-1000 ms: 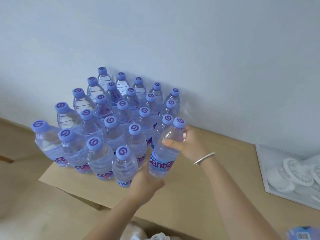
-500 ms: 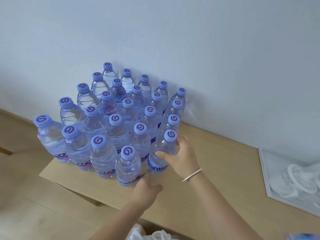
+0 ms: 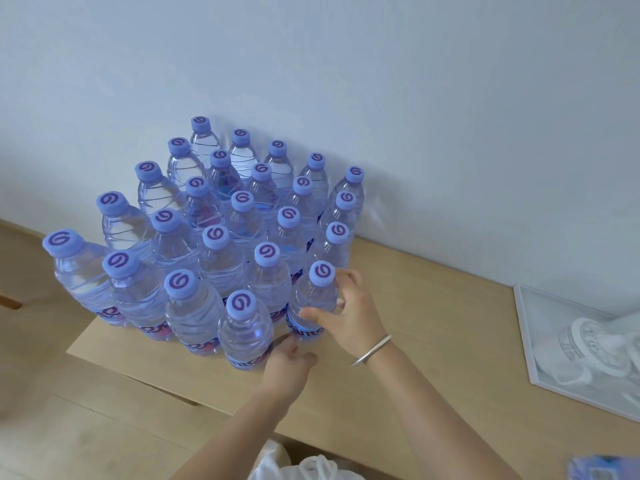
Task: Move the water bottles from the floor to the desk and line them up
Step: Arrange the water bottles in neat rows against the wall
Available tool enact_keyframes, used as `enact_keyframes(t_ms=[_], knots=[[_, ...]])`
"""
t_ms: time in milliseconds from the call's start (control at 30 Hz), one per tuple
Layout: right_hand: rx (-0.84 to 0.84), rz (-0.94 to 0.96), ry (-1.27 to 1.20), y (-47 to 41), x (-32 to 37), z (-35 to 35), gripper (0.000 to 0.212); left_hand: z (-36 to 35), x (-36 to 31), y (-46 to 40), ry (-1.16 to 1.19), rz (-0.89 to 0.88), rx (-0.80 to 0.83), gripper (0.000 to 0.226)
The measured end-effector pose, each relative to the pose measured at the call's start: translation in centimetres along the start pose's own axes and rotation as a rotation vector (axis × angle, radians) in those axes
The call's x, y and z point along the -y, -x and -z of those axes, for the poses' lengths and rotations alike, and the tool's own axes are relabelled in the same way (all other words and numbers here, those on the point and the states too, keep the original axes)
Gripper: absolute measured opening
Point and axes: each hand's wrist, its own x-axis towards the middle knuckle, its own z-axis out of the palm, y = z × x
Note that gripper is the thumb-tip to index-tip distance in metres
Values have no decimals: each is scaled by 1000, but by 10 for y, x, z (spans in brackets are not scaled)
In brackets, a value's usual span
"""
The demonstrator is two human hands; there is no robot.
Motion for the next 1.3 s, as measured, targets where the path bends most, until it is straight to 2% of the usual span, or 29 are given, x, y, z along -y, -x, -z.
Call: enact_keyframes(t_ms=[167, 233, 300, 400, 467, 600, 700, 833, 900, 967, 1033, 1100, 1200, 1300], knots=[[25, 25, -1, 1, 4, 2, 70, -3, -2, 2, -18, 4, -40, 27], [45, 30, 3, 5, 5, 4, 77, -4, -2, 4, -84, 60, 8, 31], [-1, 17, 22, 15, 4, 13, 82, -7, -3, 12, -160, 190, 115, 45], [-253, 20, 99, 40, -5, 41, 74, -27, -13, 24, -293, 218, 301, 57], [-397, -21, 141, 61, -18, 67, 64, -55, -23, 27, -378, 124, 425, 60], [-583, -199, 204, 116, -45, 121, 46, -123, -42, 40, -623, -105, 640, 62], [-877, -240, 286, 161, -53, 157, 37, -168, -47, 56, -715, -236, 757, 59], [-1345, -364, 324, 217, -55, 203, 49, -209, -43, 77, -773, -312, 834, 54], [-1455, -471, 345, 240, -62, 223, 61, -220, -40, 86, -797, -322, 862, 53], [-1422, -607, 248, 254, -75, 236, 73, -228, -37, 92, -809, -317, 889, 53], [-1269, -694, 38, 258, -91, 242, 80, -232, -35, 96, -818, -312, 905, 54], [-1148, -717, -77, 258, -107, 242, 74, -233, -33, 96, -820, -299, 908, 56], [-1150, -752, -85, 254, -116, 240, 61, -229, -30, 92, -810, -276, 897, 60], [-1180, -741, 0, 245, -105, 236, 57, -222, -30, 86, -786, -274, 861, 70]])
